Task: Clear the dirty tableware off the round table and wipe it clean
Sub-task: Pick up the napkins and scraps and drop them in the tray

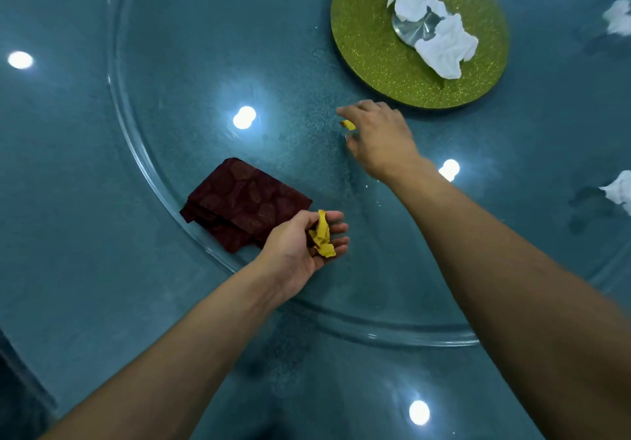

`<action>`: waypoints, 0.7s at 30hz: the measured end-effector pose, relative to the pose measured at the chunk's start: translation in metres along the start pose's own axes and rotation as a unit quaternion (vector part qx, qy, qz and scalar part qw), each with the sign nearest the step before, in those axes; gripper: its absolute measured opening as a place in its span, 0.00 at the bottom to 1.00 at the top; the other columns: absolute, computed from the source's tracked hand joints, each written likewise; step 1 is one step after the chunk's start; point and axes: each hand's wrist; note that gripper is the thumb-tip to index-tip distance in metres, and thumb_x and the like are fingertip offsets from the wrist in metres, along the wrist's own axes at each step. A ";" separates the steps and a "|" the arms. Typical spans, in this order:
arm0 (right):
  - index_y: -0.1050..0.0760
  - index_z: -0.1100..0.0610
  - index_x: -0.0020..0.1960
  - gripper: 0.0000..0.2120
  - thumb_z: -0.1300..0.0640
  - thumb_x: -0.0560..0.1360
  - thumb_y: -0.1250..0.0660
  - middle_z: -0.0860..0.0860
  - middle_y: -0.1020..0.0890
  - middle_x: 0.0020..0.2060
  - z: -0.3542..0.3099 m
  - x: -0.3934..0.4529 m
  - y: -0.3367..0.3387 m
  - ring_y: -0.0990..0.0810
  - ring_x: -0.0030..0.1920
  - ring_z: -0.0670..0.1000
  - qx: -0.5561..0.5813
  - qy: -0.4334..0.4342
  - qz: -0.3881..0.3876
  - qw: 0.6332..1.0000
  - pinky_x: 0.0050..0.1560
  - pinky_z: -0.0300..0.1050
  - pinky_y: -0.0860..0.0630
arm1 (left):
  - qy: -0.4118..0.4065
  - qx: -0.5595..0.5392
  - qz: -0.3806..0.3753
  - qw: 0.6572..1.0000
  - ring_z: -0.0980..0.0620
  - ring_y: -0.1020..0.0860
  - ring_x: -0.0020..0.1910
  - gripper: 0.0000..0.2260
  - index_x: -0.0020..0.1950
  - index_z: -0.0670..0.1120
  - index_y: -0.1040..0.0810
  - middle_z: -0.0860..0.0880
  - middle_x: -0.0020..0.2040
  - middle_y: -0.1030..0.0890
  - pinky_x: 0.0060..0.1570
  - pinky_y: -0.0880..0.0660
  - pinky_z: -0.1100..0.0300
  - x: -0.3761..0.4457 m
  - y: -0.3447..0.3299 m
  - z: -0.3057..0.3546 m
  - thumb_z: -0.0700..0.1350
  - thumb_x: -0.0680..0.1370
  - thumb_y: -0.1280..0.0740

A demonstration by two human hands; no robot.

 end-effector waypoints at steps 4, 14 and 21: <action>0.24 0.52 0.60 0.11 0.54 0.78 0.34 0.53 0.22 0.57 0.000 -0.016 -0.009 0.26 0.60 0.58 -0.028 -0.014 0.025 0.999 0.58 0.52 0.33 | 0.003 0.019 -0.010 1.000 0.44 0.17 0.44 0.16 0.55 0.36 0.17 0.40 0.47 0.16 0.46 0.17 0.54 -0.005 0.005 -0.004 0.41 0.83 0.43; 0.24 0.55 0.56 0.09 0.53 0.79 0.38 0.55 0.20 0.52 -0.003 -0.081 -0.013 0.21 0.53 0.59 -0.021 -0.062 0.031 0.997 0.51 0.52 0.31 | 0.033 0.050 -0.018 0.998 0.45 0.18 0.41 0.15 0.52 0.37 0.18 0.40 0.45 0.16 0.42 0.17 0.55 -0.027 0.016 -0.032 0.41 0.83 0.42; 0.22 0.56 0.53 0.08 0.56 0.79 0.37 0.55 0.18 0.48 -0.002 -0.157 -0.033 0.21 0.50 0.60 0.051 -0.150 0.053 0.986 0.50 0.52 0.30 | 0.056 0.075 -0.009 0.996 0.46 0.17 0.39 0.15 0.51 0.38 0.18 0.41 0.43 0.16 0.39 0.17 0.56 -0.035 0.024 -0.056 0.41 0.83 0.43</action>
Point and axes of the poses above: each hand's wrist, its own x-axis towards the middle knuckle, its own y-axis out of the back of the hand, z = x × y
